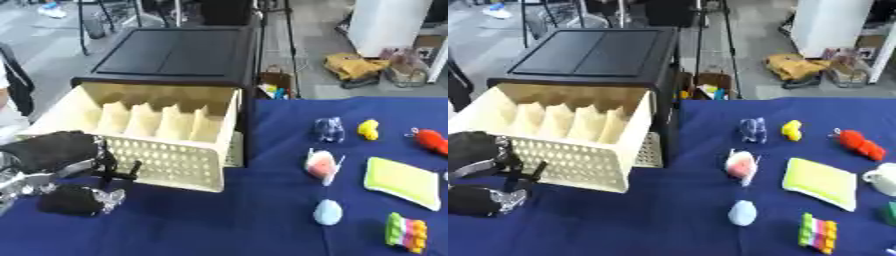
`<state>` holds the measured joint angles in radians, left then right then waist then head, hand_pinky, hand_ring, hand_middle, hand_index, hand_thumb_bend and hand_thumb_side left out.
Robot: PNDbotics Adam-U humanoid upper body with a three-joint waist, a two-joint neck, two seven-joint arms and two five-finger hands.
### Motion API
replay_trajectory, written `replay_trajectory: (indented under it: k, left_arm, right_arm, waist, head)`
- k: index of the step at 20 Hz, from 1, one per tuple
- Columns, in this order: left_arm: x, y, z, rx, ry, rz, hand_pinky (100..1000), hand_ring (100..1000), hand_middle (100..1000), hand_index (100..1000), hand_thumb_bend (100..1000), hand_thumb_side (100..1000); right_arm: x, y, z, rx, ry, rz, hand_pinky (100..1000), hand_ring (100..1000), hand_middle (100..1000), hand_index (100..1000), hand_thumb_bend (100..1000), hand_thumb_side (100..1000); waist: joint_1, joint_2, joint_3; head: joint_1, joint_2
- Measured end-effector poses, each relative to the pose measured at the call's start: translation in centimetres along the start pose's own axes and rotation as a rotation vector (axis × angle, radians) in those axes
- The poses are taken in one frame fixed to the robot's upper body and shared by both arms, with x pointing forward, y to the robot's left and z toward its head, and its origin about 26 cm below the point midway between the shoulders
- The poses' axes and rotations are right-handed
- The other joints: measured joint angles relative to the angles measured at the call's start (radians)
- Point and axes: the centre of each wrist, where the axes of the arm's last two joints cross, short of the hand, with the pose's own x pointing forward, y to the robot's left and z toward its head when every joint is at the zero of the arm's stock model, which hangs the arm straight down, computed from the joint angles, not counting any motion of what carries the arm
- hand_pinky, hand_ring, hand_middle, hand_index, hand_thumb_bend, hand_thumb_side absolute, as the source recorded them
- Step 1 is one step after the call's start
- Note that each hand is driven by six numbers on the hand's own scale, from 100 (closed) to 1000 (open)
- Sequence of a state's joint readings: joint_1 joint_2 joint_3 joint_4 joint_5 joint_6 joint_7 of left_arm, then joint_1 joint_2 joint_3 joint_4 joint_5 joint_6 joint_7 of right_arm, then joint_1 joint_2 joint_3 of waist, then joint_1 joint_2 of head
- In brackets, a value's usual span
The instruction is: Pick up objects from table and place into drawer.
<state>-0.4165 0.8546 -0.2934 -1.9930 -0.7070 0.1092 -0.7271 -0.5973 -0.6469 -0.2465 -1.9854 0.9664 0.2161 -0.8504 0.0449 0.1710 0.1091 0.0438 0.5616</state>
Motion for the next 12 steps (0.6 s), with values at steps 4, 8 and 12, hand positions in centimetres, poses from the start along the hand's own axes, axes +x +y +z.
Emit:
replay_trajectory:
  k: [4,8,12]
  left_arm:
    - [-0.02,-0.21,0.02,-0.017,-0.004,-0.002,100,100,100,384,100,850]
    - [-0.02,-0.4,0.03,-0.034,-0.005,-0.003,100,100,100,384,100,850]
    - [0.04,-0.53,-0.01,-0.043,-0.01,-0.001,100,100,100,381,100,849]
  right_arm:
    - [0.0,0.0,0.01,0.0,-0.001,0.001,582,647,616,675,100,1000]
    - [0.0,0.0,0.01,-0.001,-0.001,0.0,582,647,616,675,100,1000]
    - [-0.01,-0.01,0.03,-0.002,-0.002,0.0,581,647,615,675,100,1000]
  waist:
    - [0.001,-0.005,0.0]
    - [0.002,-0.005,0.0]
    - [0.003,-0.009,0.0]
  head:
    - [0.0,0.001]
    - [0.0,0.001]
    - [0.0,0.004]
